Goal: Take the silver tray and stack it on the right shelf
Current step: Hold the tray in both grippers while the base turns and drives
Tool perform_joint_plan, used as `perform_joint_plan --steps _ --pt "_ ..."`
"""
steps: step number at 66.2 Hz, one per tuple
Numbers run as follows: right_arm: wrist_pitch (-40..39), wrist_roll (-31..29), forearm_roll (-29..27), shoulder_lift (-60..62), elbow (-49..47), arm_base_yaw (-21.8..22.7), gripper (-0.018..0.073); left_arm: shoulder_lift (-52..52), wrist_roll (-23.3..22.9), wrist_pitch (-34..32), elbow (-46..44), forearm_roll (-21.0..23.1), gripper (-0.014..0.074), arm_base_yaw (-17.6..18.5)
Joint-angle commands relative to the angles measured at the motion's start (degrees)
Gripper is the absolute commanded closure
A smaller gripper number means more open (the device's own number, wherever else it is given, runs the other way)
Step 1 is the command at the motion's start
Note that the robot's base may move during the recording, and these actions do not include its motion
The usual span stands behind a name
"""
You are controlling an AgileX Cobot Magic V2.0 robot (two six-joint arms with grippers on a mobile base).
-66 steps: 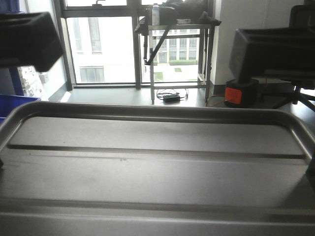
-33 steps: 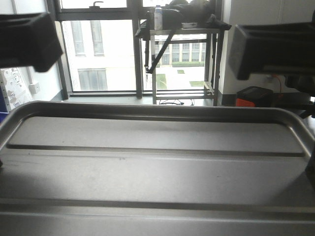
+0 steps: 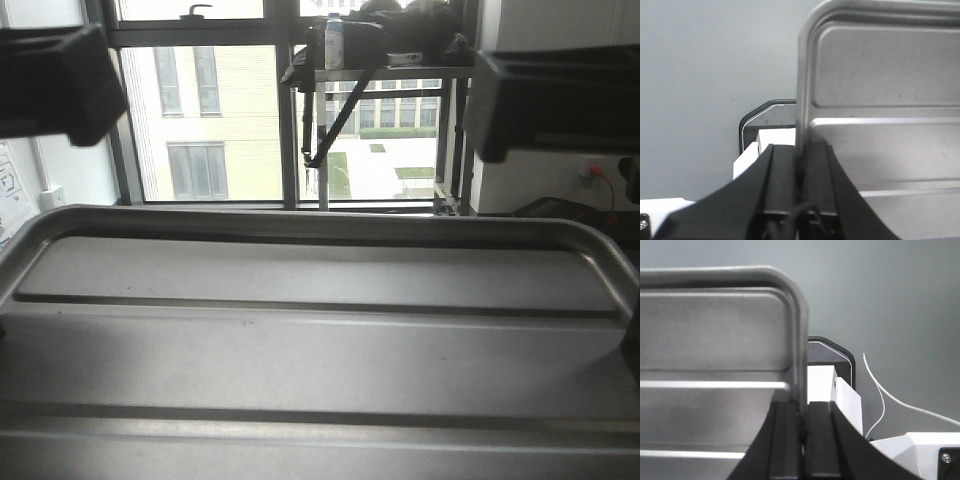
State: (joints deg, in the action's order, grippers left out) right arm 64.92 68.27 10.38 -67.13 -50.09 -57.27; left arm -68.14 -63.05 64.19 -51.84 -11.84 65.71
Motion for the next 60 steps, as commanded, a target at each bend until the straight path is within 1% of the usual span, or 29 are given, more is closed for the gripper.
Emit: perform_joint_plan --steps 1,60 --pt "8.8 -0.2 3.8 1.0 -1.3 0.2 0.0503 1.3 -0.1 12.5 -1.1 -3.1 0.0697 0.0" --pt "8.8 -0.2 3.8 1.0 -1.3 0.2 0.0503 1.3 -0.1 12.5 -1.1 -3.5 0.0697 0.0"
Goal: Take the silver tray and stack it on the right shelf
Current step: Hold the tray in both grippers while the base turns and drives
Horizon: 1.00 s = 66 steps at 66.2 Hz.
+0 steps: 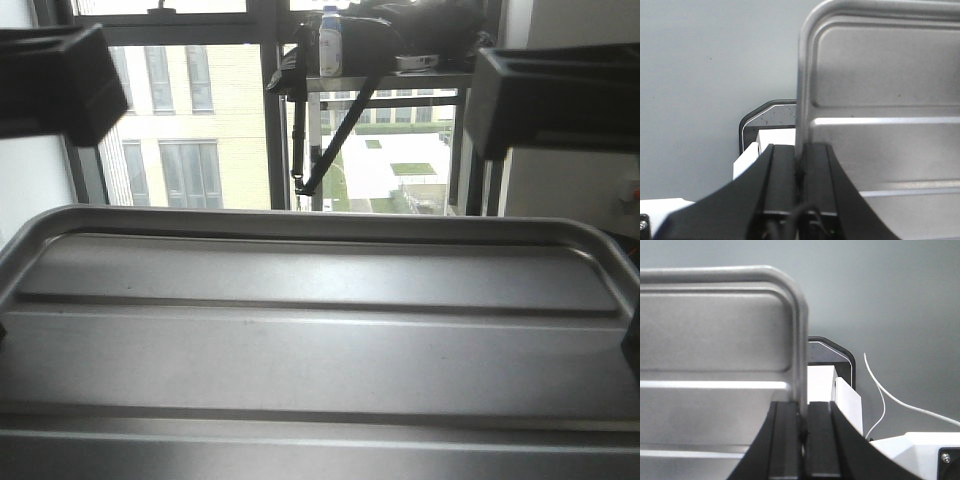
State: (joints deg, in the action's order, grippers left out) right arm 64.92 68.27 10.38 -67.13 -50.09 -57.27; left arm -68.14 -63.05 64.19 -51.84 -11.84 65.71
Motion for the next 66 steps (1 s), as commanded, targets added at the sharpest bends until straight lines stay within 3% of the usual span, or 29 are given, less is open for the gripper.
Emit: perform_joint_plan --steps 1,66 --pt "8.8 -0.2 3.8 1.0 -1.3 0.2 0.0503 1.3 -0.1 12.5 -1.1 -3.5 0.0697 0.0" --pt "8.8 -0.2 3.8 1.0 -1.3 0.2 0.0503 1.3 -0.1 12.5 -1.1 -3.6 0.0697 0.0"
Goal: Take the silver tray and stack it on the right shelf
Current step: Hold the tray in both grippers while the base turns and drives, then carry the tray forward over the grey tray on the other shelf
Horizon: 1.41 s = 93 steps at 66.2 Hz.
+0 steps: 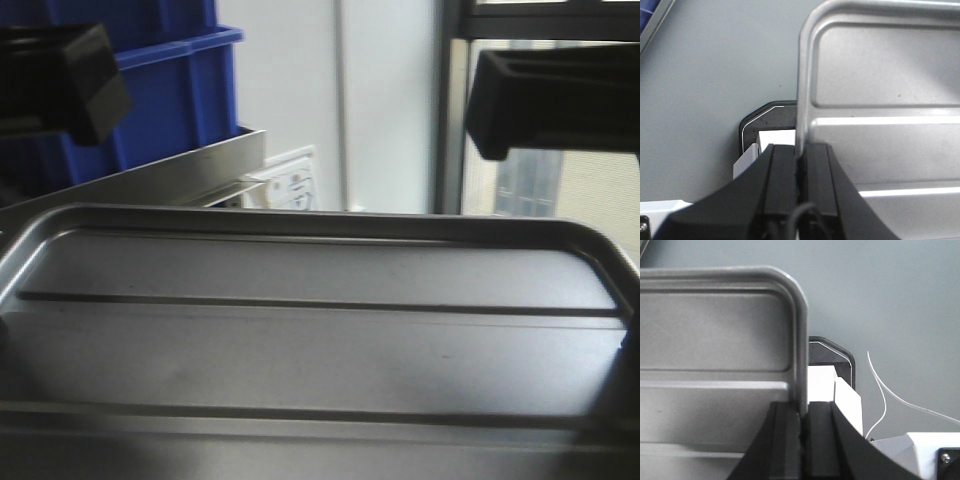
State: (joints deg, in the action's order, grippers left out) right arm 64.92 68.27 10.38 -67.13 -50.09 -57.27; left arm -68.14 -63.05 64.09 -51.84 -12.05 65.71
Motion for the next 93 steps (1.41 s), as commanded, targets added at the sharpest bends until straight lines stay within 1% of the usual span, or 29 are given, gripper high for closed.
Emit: perform_joint_plan --steps 1,93 --pt "8.8 -0.2 3.8 1.0 -1.3 0.2 0.0503 1.3 -0.1 12.6 -1.1 -3.4 0.0697 0.0" --pt "8.8 -0.2 3.8 1.0 -1.3 0.2 0.0503 1.3 -0.1 12.6 -1.1 -3.4 0.0697 0.0"
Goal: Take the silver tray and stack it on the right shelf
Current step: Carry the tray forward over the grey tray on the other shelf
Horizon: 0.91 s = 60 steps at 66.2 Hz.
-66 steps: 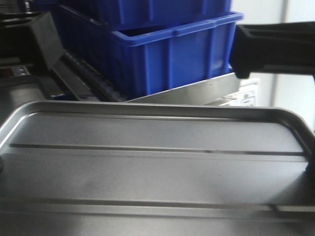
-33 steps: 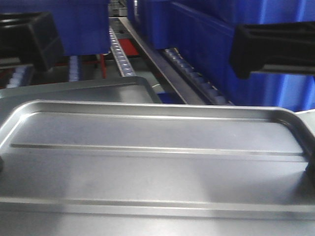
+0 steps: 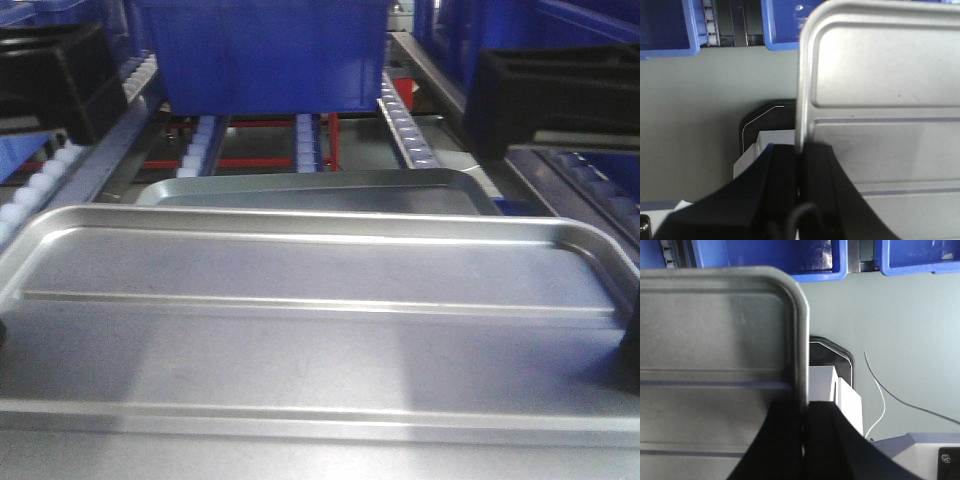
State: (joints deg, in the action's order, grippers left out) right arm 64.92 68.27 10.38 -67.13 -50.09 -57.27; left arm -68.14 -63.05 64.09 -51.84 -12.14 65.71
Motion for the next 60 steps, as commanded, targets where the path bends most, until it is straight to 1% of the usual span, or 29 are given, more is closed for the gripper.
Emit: perform_joint_plan --steps 1,55,60 --pt "8.8 -0.2 3.8 1.0 -1.3 0.2 0.0503 1.3 -0.1 12.6 -1.1 -3.3 0.0697 0.0" --pt "8.8 -0.2 3.8 1.0 -1.3 0.2 0.0503 1.3 -0.1 11.9 -1.1 -3.3 0.0697 0.0" --pt "8.1 -0.2 3.9 1.0 -1.3 0.2 0.0503 1.3 -0.1 11.6 -1.1 -4.7 0.0697 0.0"
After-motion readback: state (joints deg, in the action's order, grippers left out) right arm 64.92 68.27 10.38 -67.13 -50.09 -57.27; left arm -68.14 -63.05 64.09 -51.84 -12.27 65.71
